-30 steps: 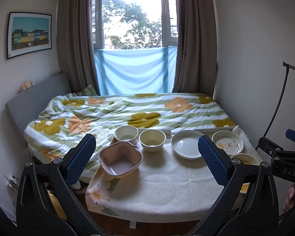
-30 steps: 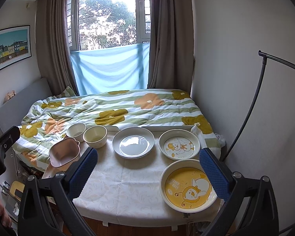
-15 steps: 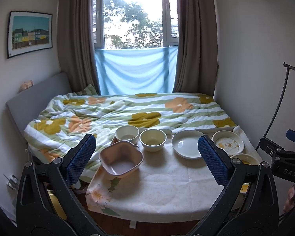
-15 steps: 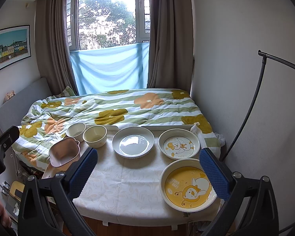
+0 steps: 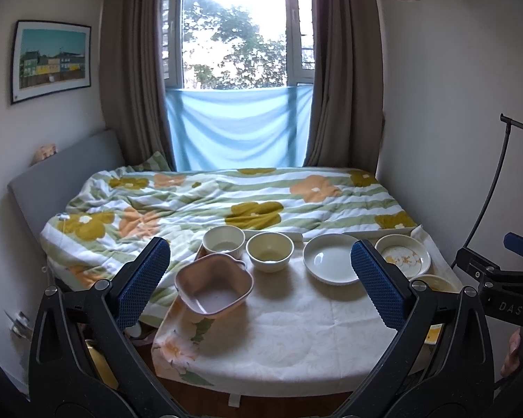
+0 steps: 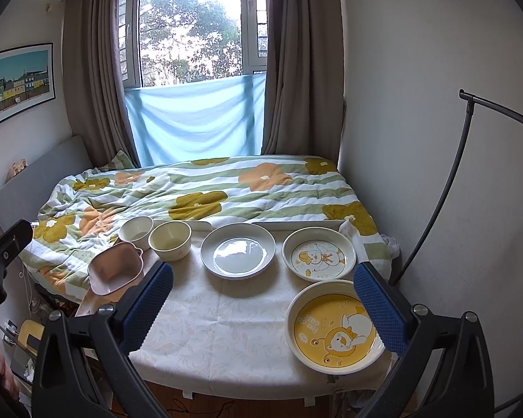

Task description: Organize plates and bowls

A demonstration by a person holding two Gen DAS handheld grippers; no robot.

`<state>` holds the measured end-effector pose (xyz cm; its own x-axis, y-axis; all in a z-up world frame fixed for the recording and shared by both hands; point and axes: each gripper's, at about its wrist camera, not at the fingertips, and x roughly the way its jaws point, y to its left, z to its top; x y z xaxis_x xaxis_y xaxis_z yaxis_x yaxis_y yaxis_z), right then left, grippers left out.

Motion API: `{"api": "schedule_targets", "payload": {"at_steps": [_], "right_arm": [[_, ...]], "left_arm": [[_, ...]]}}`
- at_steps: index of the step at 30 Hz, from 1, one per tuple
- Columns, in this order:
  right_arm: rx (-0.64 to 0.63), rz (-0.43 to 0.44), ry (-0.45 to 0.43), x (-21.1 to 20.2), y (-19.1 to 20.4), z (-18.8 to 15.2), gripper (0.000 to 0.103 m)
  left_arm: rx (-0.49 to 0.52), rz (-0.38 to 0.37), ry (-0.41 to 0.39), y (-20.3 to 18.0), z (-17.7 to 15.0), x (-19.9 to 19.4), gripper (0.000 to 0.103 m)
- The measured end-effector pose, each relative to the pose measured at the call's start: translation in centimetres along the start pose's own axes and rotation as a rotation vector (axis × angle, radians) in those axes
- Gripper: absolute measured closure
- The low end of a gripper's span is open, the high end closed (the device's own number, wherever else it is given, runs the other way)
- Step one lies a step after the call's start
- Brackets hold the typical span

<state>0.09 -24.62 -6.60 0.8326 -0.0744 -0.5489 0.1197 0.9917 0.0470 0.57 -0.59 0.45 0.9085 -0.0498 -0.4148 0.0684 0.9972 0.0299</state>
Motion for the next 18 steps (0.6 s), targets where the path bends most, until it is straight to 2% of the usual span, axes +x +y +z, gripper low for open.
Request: {"api": "schedule_targets", "payload": {"at_steps": [5,7,11,13,18], "right_arm": [[0.027,-0.009,0.037,0.7,-0.4,-0.3,0.000],[0.053,-0.042,0.068,1.2,-1.2,-1.3,0.000],[0.119,-0.095,0.141,2.6,-3.7,-3.6,0.000],[0.151,-0.107,0.184,3.4,-5.3,-4.8,0.000],[0.288,-0.054,0.258,5.5,-10.7,-7.8,0.000]], "left_arm": [[0.051,-0.063,0.036,-1.0,1.1,2.0,0.000],[0.080,-0.106,0.060,-1.8,1.1,3.4,0.000],[0.132,-0.243,0.119,-4.4,-0.1,6.7,0.000],[0.150,-0.314,0.174,-6.3,-1.1,8.7,0.000],[0.193,-0.519,0.341,-12.5,-4.1,14.4,0.000]]}}
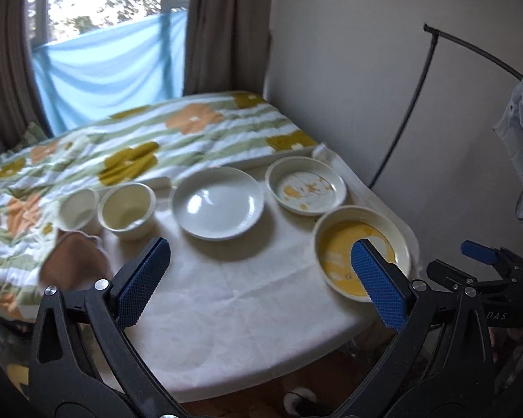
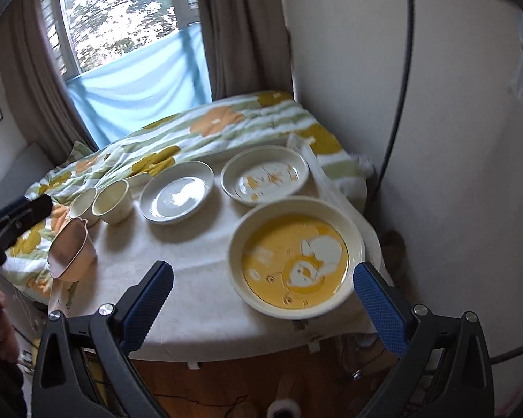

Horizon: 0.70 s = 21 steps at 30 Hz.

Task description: Organize plates and bowls

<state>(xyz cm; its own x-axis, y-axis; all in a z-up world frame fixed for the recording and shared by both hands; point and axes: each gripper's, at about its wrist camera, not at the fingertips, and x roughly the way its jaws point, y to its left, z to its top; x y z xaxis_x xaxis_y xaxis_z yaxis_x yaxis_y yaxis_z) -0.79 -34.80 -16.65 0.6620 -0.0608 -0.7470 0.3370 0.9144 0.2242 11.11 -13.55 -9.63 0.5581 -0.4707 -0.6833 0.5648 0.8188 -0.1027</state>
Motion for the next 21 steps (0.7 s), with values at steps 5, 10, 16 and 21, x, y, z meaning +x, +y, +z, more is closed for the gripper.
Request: {"api": "schedule_targets", "payload": {"at_steps": [5,10,16,21], "right_arm": [[0.103,0.088,0.081,4.0,-5.2,0.0,0.000],[0.195,0.123,0.175,9.1,-9.6,-0.3,0.026],[0.237,0.142,0.248,12.4,-12.2,-0.5,0.048],[0.249,0.147,0.274,13.3,-13.3,-0.3,0.070]], "left_arm": [[0.056,-0.147,0.160,-3.2,0.4,9.7,0.001],[0.099,-0.194,0.314,-5.7,0.1,17.9,0.013],[0.110,-0.221,0.466,-7.0,-1.4,23.9,0.035],[0.103,-0.236,0.533,-7.2,-2.1,26.2,0.067]]}}
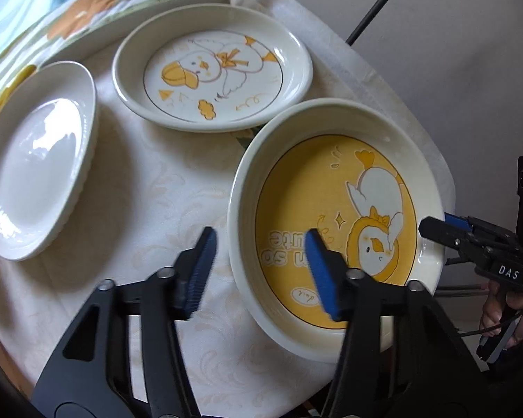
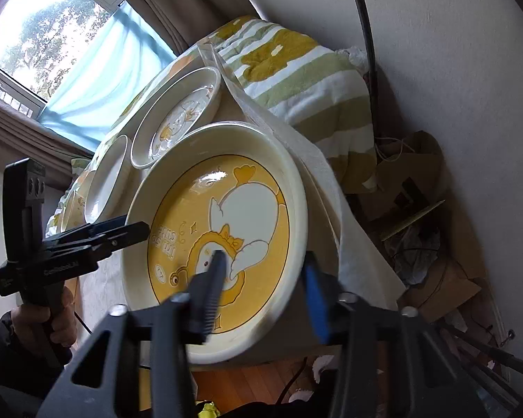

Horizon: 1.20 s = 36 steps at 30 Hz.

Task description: Organize plates and bowls

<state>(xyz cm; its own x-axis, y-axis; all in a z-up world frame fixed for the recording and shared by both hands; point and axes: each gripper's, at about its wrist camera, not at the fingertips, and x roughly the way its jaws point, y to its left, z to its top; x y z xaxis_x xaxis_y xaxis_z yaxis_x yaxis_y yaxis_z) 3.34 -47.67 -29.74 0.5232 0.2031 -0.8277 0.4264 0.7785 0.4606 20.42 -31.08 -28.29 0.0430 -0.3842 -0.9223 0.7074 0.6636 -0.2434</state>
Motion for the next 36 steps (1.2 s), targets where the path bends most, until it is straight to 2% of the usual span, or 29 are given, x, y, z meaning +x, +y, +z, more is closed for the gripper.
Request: {"api": "schedule_targets", "payload": {"at_steps": [3,5,9,16,21,29,36], "right_arm": [[-0.002,-0.005,0.000,0.4,-0.5,0.4,0.078],[-0.011,-0.019,0.000,0.5,-0.6,0.6,0.081],[-0.007,-0.018,0.005,1.0,-1.0,0.9,0.085],[-0.043,-0.034,0.025,1.5,-0.7,1.5,0.085],[-0.067,-0.040,0.031,1.1,0.0,1.5,0.085],[-0.192,-0.011,0.044,-0.5,3.3,2.5,0.085],[-0.349,0.065,0.067,-0.3,9.8,3.4,0.085]], "left_arm": [[-0.014,0.017,0.011,0.2,-0.1,0.4,0.084],[-0.025,0.025,0.013,0.5,-0.1,0.6,0.089],[-0.029,0.008,0.012,0.7,-0.1,0.6,0.089],[-0.002,0.029,0.006,0.3,-0.4,0.1,0.089],[-0.018,0.029,-0.017,-0.1,-0.5,-0.8,0.089],[-0.110,0.057,-0.092,1.2,-2.5,-5.4,0.089],[-0.255,0.111,-0.170,4.3,-7.7,-10.9,0.089]]}}
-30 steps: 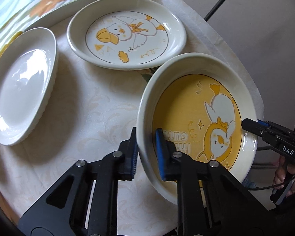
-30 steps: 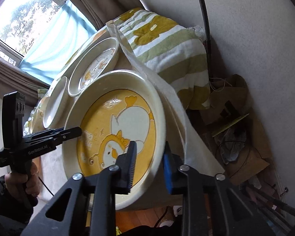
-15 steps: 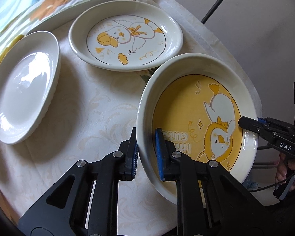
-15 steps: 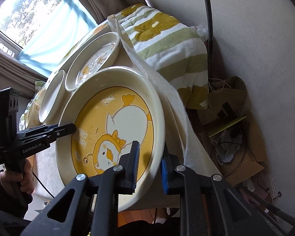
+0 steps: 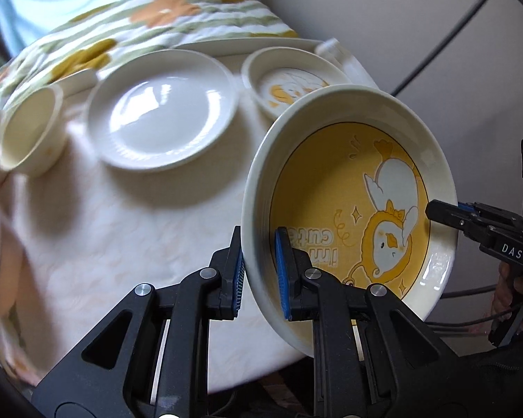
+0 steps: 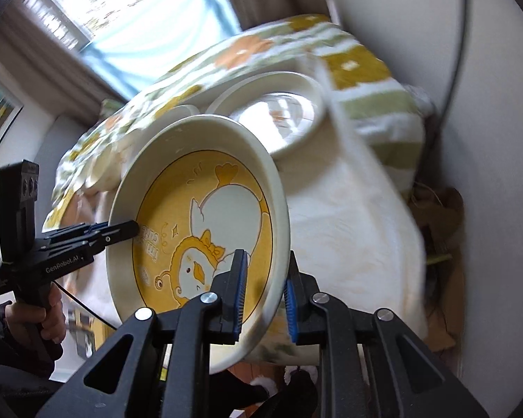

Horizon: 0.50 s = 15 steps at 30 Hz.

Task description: Organize plates and bowls

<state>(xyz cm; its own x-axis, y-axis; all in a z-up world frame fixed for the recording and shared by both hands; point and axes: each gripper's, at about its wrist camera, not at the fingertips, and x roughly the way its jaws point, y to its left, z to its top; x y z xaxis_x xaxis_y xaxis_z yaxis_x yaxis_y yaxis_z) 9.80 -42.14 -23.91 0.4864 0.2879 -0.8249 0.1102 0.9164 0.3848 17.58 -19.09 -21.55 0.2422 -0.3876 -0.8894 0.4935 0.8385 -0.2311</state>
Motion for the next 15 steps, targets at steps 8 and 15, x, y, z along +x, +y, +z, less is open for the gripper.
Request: {"api": "schedule_targets", "payload": {"at_steps": [8,15], "right_arm": [[-0.114,0.094,0.062,5.0,8.4,1.1,0.085],[-0.133,0.140,0.151,10.5,14.6,-1.0,0.085]], "left_arm": [[-0.140,0.087,-0.026,8.2,-3.9,-4.5,0.089],[-0.220,0.105,0.006,15.6,-7.0,-5.5,0.089]]}}
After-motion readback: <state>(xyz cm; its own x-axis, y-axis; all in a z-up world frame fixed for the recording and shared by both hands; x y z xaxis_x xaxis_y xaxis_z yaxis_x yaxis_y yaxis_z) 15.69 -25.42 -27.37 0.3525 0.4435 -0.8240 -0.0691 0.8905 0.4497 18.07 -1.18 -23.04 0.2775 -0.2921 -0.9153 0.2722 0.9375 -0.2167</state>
